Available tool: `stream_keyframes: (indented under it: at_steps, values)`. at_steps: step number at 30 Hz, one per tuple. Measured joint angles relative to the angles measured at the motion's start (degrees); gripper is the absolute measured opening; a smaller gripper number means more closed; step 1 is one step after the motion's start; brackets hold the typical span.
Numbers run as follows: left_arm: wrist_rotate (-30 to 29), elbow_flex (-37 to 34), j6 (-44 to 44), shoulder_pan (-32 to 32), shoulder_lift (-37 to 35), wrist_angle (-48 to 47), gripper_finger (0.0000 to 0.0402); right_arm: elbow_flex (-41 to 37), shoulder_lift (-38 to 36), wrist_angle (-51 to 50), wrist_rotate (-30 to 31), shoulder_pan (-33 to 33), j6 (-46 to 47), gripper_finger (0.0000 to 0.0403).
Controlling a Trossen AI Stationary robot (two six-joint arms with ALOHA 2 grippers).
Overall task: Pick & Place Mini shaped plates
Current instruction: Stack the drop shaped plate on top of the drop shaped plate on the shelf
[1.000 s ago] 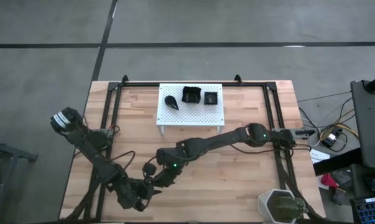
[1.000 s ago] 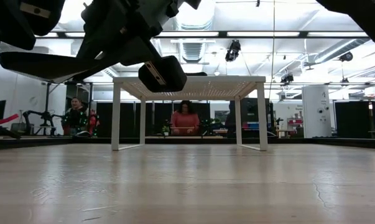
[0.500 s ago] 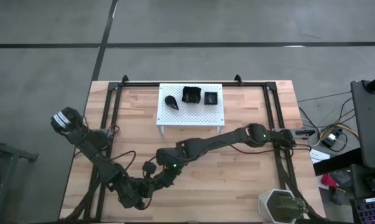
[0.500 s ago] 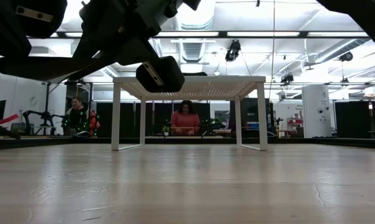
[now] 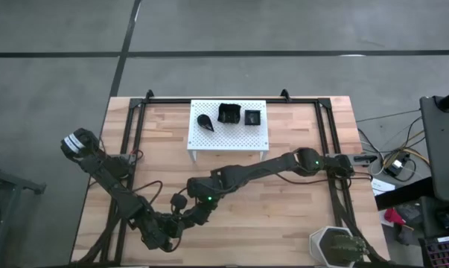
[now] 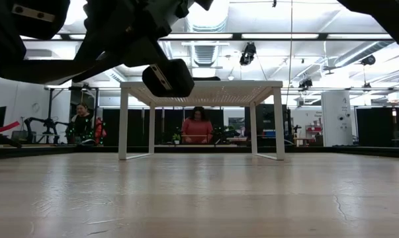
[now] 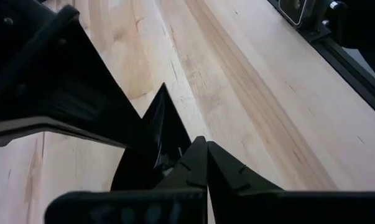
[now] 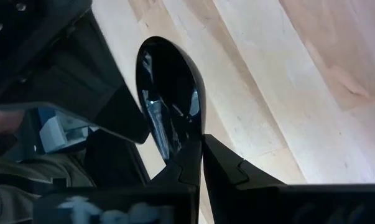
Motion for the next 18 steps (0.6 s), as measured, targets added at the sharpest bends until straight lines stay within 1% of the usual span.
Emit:
stream_keyframes:
  at_steps: [3,8,13,18]
  values:
    - [0.3,0.0,0.0,0.0,0.0,-0.5,0.0,0.0,0.0,0.0,-1.2,0.0,-0.8,0.0019]
    - [0.1,0.0,-0.3,0.0,0.0,-1.9,0.0,0.0,-0.1,0.1,-3.6,0.3,-1.8,0.0067]
    - [-0.2,0.0,-0.3,0.0,0.0,-1.9,0.0,0.0,-0.3,0.1,-3.5,0.3,-2.1,0.0113]
    - [1.2,-0.1,-1.9,0.0,0.0,-4.5,0.0,0.1,-0.7,-0.5,-3.3,0.3,-2.8,0.0142]
